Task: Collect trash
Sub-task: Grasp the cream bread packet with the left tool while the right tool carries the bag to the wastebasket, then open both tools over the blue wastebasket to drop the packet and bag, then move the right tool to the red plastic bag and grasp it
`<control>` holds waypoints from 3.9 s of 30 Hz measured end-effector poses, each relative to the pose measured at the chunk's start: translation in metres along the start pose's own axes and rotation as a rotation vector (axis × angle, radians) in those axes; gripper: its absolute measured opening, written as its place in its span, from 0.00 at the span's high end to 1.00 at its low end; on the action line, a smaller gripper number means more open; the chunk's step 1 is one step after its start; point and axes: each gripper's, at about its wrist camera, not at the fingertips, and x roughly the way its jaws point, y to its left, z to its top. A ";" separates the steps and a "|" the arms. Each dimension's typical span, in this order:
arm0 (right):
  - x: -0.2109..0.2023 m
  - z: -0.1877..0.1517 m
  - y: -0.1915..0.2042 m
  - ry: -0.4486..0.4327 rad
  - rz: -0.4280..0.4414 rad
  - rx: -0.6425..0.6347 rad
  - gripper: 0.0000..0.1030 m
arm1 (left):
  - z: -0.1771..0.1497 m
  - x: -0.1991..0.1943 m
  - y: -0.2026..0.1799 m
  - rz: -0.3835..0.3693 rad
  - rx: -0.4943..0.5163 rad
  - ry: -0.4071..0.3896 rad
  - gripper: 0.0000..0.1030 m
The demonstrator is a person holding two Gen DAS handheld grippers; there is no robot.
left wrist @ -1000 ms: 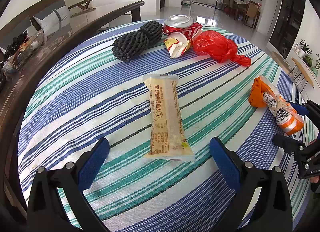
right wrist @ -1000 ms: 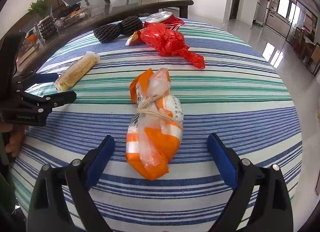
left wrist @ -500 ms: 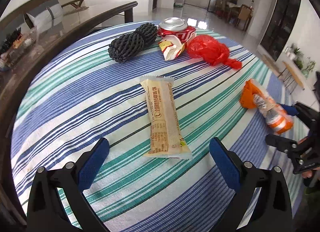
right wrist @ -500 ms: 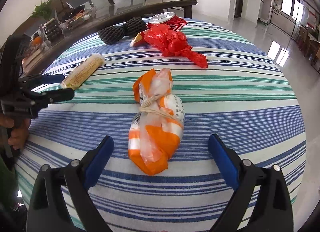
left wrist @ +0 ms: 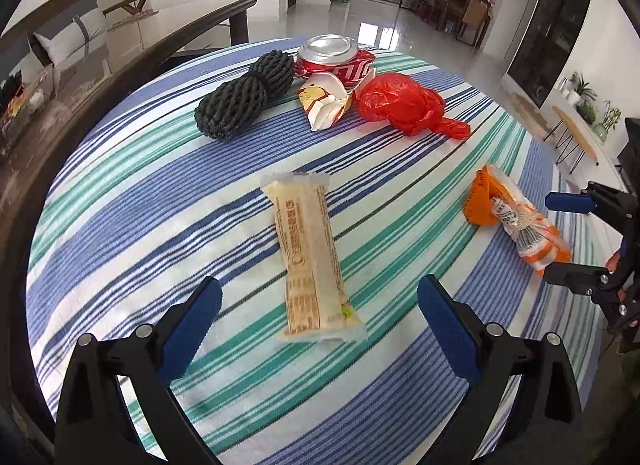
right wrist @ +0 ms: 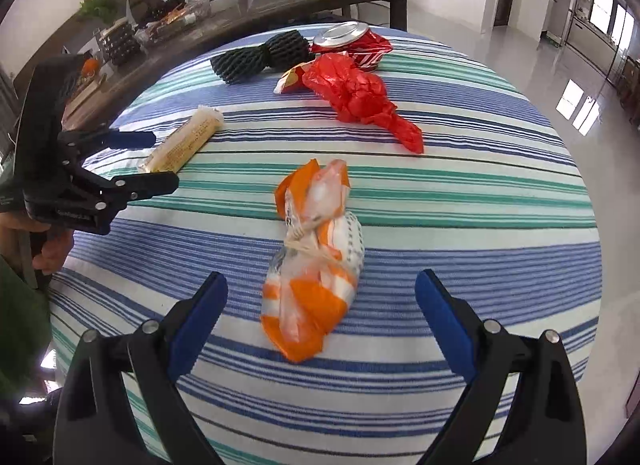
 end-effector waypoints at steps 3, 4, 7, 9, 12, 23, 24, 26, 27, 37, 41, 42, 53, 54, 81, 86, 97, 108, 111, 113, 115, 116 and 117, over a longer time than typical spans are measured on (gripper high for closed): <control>0.013 0.011 0.003 0.026 0.001 -0.002 0.15 | 0.010 0.011 -0.006 0.069 0.032 0.031 0.20; 0.015 0.014 0.002 0.031 0.001 0.008 0.20 | 0.012 0.014 -0.008 0.086 0.042 0.039 0.24; 0.016 0.017 -0.008 0.048 0.010 0.065 0.52 | 0.014 0.016 -0.009 0.070 0.048 0.044 0.46; 0.007 0.014 -0.011 0.022 0.021 0.083 0.53 | 0.015 0.014 -0.009 0.063 0.039 0.041 0.72; -0.015 0.005 -0.016 -0.025 0.032 0.087 0.53 | 0.014 0.007 -0.009 0.040 0.016 0.029 0.83; -0.096 -0.066 -0.110 -0.165 -0.068 0.242 0.53 | 0.014 -0.030 -0.105 -0.226 0.032 -0.029 0.84; -0.105 -0.076 -0.124 -0.174 -0.089 0.268 0.53 | 0.017 -0.031 -0.119 -0.246 0.044 -0.031 0.84; -0.118 -0.092 -0.150 -0.185 -0.120 0.316 0.53 | 0.025 -0.030 -0.153 -0.306 0.068 -0.031 0.84; -0.126 -0.101 -0.165 -0.193 -0.141 0.344 0.53 | 0.028 -0.029 -0.170 -0.331 0.082 -0.031 0.84; -0.135 -0.165 -0.273 -0.201 -0.302 0.523 0.53 | 0.056 0.003 -0.332 -0.457 0.221 0.014 0.83; -0.126 -0.186 -0.302 -0.191 -0.315 0.570 0.53 | 0.061 0.023 -0.384 -0.445 0.281 0.033 0.83; -0.125 -0.190 -0.307 -0.191 -0.305 0.584 0.53 | 0.060 0.029 -0.393 -0.443 0.290 0.039 0.83; -0.119 -0.202 -0.342 -0.198 -0.215 0.683 0.51 | 0.071 0.095 -0.452 -0.377 0.323 0.103 0.82; -0.119 -0.201 -0.344 -0.200 -0.217 0.686 0.51 | 0.071 0.099 -0.455 -0.369 0.329 0.103 0.82; -0.115 -0.154 -0.177 -0.290 -0.350 0.353 0.05 | -0.008 0.006 -0.229 -0.067 0.153 -0.031 0.07; -0.086 -0.121 -0.107 -0.251 -0.209 0.255 0.05 | -0.017 -0.005 -0.158 0.013 0.111 -0.032 0.07; -0.008 -0.038 -0.008 -0.119 -0.106 0.054 0.05 | -0.018 -0.003 -0.033 0.116 -0.018 -0.035 0.07; 0.014 -0.020 -0.008 -0.070 -0.086 0.000 0.04 | -0.014 0.009 0.018 0.127 -0.071 -0.045 0.04; 0.020 -0.006 -0.020 -0.046 -0.086 -0.008 0.04 | -0.015 0.009 0.017 0.132 -0.081 -0.051 0.04; 0.027 0.008 -0.031 -0.038 -0.089 -0.009 0.05 | -0.014 0.010 0.017 0.133 -0.085 -0.051 0.04; 0.037 0.027 -0.043 -0.030 -0.086 -0.011 0.05 | -0.014 0.010 0.017 0.133 -0.086 -0.052 0.04; 0.043 0.037 -0.046 -0.024 -0.081 -0.019 0.04 | -0.014 0.010 0.017 0.133 -0.086 -0.052 0.04; 0.049 0.049 -0.048 -0.017 -0.075 -0.035 0.04 | -0.014 0.010 0.017 0.134 -0.087 -0.052 0.04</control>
